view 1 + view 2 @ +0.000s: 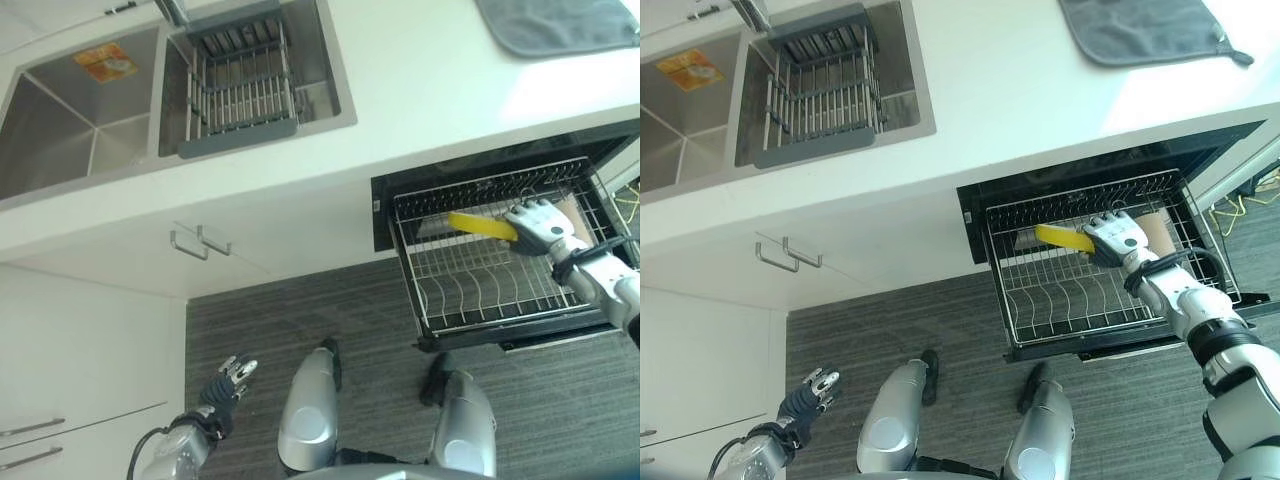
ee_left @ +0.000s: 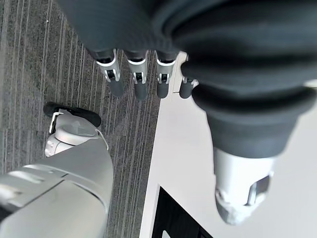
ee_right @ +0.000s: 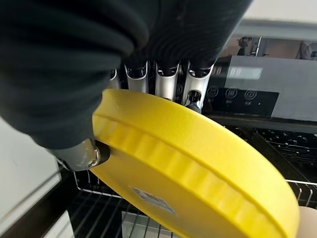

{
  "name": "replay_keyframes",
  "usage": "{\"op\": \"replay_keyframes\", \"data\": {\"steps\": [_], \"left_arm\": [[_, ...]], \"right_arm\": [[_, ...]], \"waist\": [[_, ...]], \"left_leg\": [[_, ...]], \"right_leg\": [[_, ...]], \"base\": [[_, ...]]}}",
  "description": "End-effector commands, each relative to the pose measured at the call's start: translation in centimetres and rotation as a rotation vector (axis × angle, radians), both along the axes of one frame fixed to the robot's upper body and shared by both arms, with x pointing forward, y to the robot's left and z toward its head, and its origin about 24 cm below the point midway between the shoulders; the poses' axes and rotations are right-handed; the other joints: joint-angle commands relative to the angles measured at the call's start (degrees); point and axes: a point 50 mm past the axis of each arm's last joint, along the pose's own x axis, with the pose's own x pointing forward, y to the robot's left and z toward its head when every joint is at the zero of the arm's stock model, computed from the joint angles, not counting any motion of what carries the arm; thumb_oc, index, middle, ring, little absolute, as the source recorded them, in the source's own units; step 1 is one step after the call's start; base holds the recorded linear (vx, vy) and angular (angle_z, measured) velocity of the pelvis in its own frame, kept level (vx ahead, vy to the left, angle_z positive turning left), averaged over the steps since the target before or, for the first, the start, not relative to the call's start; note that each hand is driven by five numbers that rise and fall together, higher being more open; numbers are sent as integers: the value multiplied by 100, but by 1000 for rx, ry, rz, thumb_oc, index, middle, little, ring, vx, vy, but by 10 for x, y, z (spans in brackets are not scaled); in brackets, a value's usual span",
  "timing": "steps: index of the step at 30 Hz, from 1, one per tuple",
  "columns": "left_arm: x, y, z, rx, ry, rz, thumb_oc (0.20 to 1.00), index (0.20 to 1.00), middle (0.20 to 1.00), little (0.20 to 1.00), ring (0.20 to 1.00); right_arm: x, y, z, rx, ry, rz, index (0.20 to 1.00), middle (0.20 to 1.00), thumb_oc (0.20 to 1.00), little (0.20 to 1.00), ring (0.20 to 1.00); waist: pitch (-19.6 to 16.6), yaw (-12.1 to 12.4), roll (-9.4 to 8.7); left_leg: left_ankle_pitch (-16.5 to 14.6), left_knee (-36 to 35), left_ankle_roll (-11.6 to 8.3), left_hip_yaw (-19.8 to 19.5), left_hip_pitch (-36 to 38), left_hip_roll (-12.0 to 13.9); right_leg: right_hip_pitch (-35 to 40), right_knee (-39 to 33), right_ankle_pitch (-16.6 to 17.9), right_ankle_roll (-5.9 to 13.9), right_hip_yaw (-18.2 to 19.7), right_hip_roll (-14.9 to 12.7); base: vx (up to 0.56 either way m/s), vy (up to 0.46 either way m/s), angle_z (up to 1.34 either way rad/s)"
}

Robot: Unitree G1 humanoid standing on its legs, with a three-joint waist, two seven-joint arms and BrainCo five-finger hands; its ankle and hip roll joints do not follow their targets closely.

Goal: Place the dishes in the dishwasher.

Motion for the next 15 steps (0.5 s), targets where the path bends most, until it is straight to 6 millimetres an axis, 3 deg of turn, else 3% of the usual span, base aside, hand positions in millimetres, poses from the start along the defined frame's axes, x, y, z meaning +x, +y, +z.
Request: {"op": "replay_keyframes", "data": {"steps": [1,15], "left_arm": [[-5,14,9,46,-17,-12,1000,1000,1000,1000,1000],[7,16,26,61,-116,-54,1000,1000,1000,1000,1000]], "right_arm": [[12,10,31,26,-183,36,200,200,200,200,200],[30,-2,76,-92,-337,-83,200,200,200,200,200]], "waist": [[-330,210,-133],[-92,463,11]], "left_leg": [[299,-80,-153,-245,-76,354],[255,69,-83,-426,-876,235]], "right_leg": [[313,51,-96,451,217,-409],[-620,409,-130,543,364,-641]], "base": [[-34,-2,9],[-49,-21,3]]}}
